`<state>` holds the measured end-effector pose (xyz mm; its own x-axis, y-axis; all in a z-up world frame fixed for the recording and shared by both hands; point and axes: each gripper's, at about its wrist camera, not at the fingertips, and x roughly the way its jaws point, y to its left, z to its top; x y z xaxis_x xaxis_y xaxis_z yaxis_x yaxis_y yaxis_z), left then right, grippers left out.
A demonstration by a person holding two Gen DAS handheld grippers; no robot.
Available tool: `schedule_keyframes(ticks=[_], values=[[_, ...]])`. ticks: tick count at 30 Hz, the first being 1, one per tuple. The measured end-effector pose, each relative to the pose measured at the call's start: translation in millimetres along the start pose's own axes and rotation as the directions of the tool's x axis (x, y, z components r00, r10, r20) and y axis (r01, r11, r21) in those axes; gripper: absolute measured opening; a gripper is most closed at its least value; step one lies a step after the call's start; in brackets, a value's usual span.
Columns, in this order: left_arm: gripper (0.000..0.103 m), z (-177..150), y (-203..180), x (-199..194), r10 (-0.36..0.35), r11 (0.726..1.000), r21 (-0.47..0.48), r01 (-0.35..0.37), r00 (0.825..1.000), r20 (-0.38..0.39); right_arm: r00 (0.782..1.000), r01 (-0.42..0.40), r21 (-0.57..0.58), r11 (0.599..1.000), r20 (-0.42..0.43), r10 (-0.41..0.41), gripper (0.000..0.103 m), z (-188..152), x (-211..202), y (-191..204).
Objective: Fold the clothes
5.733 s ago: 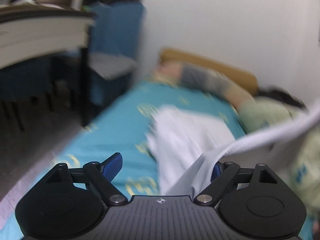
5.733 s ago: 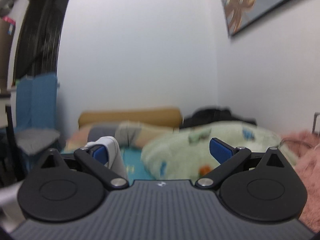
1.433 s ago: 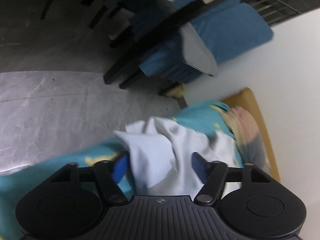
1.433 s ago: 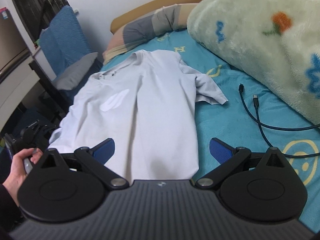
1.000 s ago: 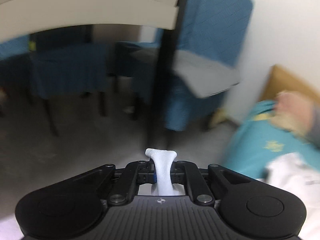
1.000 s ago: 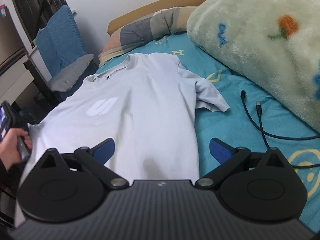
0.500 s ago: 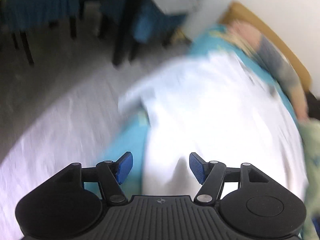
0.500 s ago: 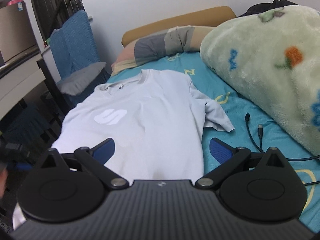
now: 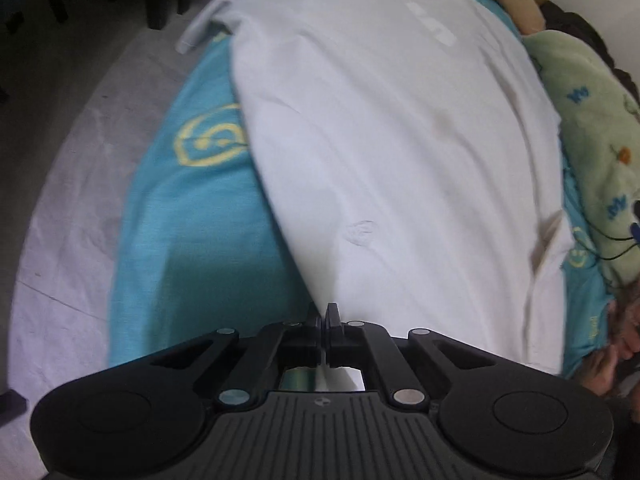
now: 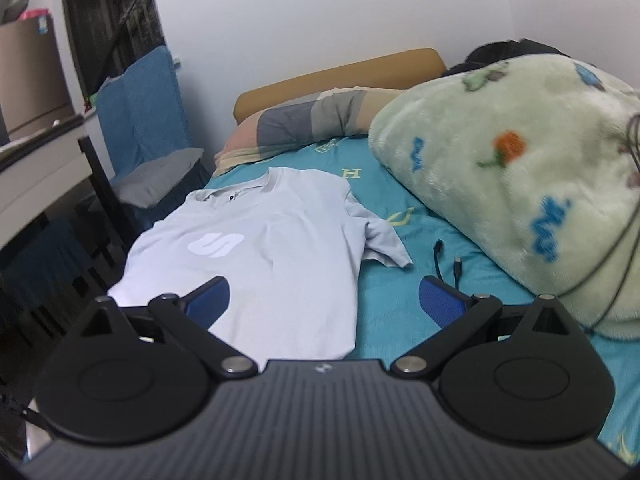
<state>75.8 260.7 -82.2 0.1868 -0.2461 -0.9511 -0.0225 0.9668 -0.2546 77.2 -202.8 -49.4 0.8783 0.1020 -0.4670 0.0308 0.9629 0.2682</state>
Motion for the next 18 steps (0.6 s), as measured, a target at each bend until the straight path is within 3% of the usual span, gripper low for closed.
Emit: schedule_keyframes(ticks=[2, 5, 8, 9, 10, 14, 16, 18], values=[[0.002, -5.6, 3.4, -0.3, 0.058, 0.998, 0.003, -0.058, 0.998, -0.003, 1.000, 0.004, 0.013, 1.000, 0.009, -0.004, 0.103, 0.0, -1.3, -1.9], [0.005, -7.5, 0.6, -13.6, 0.072, 0.997, 0.015, -0.073, 0.996, 0.046, 1.000, 0.009, 0.042, 0.999, 0.009, -0.009, 0.103, -1.1, 3.6, -6.7], [0.033, -6.8, -16.4, -32.5, 0.083, 0.995, 0.045, -0.089, 0.989, 0.120, 1.000, -0.012, 0.120, 0.993, -0.015, 0.014, 0.103, -3.5, 11.0, -19.1], [0.050, -3.6, -22.1, -39.9, 0.084, 0.994, 0.052, -0.092, 0.986, 0.147, 0.999, -0.026, 0.161, 0.987, -0.022, 0.030, 0.103, -3.7, 13.9, -24.2], [0.059, 1.3, -35.9, -46.9, 0.078, 0.994, 0.061, -0.091, 0.980, 0.182, 0.999, -0.039, 0.202, 0.979, -0.029, 0.046, 0.103, -3.9, 16.7, -29.3], [0.081, 20.7, -97.9, -72.9, 0.028, 0.993, 0.101, -0.065, 0.944, 0.328, 0.993, -0.096, 0.397, 0.913, -0.025, 0.115, 0.103, -5.2, 30.4, -51.8], [0.082, 25.1, -135.5, -70.8, -0.039, 0.991, 0.134, -0.009, 0.935, 0.352, 0.993, -0.090, 0.468, 0.879, -0.026, 0.116, 0.103, -6.7, 37.0, -62.7], [0.082, 29.0, -172.6, -64.2, -0.105, 0.985, 0.166, 0.047, 0.927, 0.359, 0.995, -0.062, 0.486, 0.872, -0.042, 0.094, 0.102, -4.1, 40.0, -69.9]])
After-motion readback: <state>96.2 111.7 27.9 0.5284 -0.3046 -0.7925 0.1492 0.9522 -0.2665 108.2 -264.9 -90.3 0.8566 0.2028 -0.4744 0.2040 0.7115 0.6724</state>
